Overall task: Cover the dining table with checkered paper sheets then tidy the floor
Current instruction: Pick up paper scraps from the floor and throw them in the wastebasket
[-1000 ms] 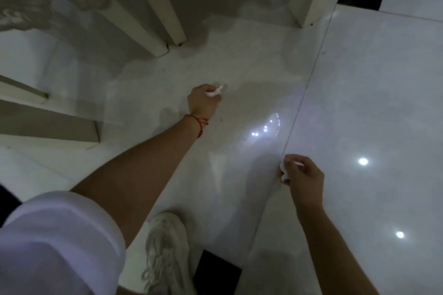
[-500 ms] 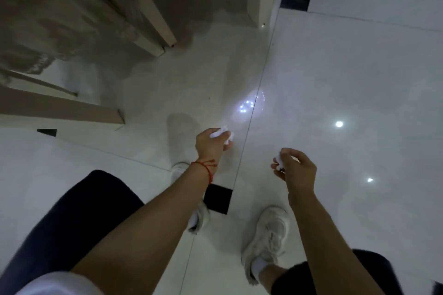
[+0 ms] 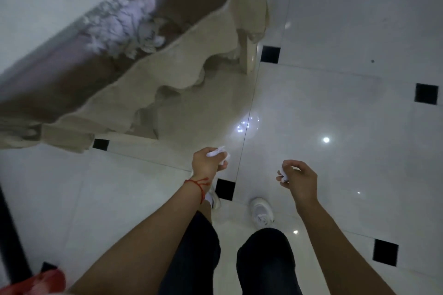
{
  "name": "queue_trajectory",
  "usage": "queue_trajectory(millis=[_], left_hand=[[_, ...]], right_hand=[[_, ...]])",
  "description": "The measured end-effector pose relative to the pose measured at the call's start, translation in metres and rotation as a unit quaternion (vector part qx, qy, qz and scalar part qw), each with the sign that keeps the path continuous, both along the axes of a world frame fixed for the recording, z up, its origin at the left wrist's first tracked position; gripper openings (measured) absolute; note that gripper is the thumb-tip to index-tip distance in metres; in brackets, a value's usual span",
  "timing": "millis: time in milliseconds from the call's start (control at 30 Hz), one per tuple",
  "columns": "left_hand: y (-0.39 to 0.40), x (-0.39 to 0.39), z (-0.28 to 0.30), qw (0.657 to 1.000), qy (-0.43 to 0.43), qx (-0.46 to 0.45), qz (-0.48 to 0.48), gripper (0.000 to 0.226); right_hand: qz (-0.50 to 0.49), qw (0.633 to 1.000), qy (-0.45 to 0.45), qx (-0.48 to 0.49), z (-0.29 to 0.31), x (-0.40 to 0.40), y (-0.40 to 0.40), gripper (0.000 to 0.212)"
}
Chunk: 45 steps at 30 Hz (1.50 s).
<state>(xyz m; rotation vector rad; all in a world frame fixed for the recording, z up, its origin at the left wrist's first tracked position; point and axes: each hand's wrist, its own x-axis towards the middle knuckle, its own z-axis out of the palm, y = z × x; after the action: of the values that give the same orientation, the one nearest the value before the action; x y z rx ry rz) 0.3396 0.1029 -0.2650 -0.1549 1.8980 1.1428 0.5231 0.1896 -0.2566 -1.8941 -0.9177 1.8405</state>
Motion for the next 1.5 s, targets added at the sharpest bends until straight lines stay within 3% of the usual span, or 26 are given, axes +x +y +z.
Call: queue_trajectory(millis=[133, 333, 500, 733, 900, 1033, 1133, 1233, 1367, 1467, 1500], left_hand=[[-0.026, 0.013, 0.052, 1.0, 0.024, 0.006, 0.015, 0.005], [-0.11, 0.042, 0.116, 0.992, 0.05, 0.022, 0.115, 0.015], [-0.218, 0.055, 0.147, 0.973, 0.066, -0.019, 0.219, 0.01], [-0.401, 0.079, 0.163, 0.885, 0.069, -0.011, 0.46, 0.007], [-0.522, 0.1, 0.159, 0.82, 0.048, -0.022, 0.57, 0.024], [-0.604, 0.109, 0.157, 0.79, 0.024, -0.057, 0.609, 0.036], [-0.648, 0.111, 0.155, 0.765, 0.007, -0.066, 0.64, 0.047], [-0.673, 0.095, 0.155, 0.755, 0.006, -0.051, 0.654, 0.041], [-0.699, 0.048, 0.16, 0.746, 0.012, -0.021, 0.666, 0.037], [-0.722, 0.007, 0.159, 0.719, 0.02, 0.0, 0.695, 0.012], [-0.731, -0.006, 0.157, 0.711, 0.023, 0.002, 0.703, 0.016]], right_hand=[[0.039, 0.999, -0.015, 0.007, 0.045, 0.019, -0.014, 0.021], [0.159, 0.987, -0.023, 0.005, 0.097, 0.03, -0.059, 0.018], [0.283, 0.959, -0.03, -0.005, 0.124, 0.011, -0.102, 0.008], [0.468, 0.883, -0.024, 0.042, 0.159, -0.068, -0.183, 0.011], [0.55, 0.833, -0.034, 0.053, 0.165, -0.142, -0.274, 0.006], [0.63, 0.775, -0.023, 0.043, 0.17, -0.194, -0.363, 0.018], [0.685, 0.727, -0.009, 0.046, 0.176, -0.218, -0.423, 0.014], [0.719, 0.693, -0.001, 0.062, 0.176, -0.238, -0.465, 0.014], [0.737, 0.672, -0.023, 0.073, 0.17, -0.268, -0.495, 0.01], [0.739, 0.668, -0.058, 0.07, 0.157, -0.301, -0.51, 0.012], [0.743, 0.663, -0.069, 0.068, 0.152, -0.315, -0.515, 0.016]])
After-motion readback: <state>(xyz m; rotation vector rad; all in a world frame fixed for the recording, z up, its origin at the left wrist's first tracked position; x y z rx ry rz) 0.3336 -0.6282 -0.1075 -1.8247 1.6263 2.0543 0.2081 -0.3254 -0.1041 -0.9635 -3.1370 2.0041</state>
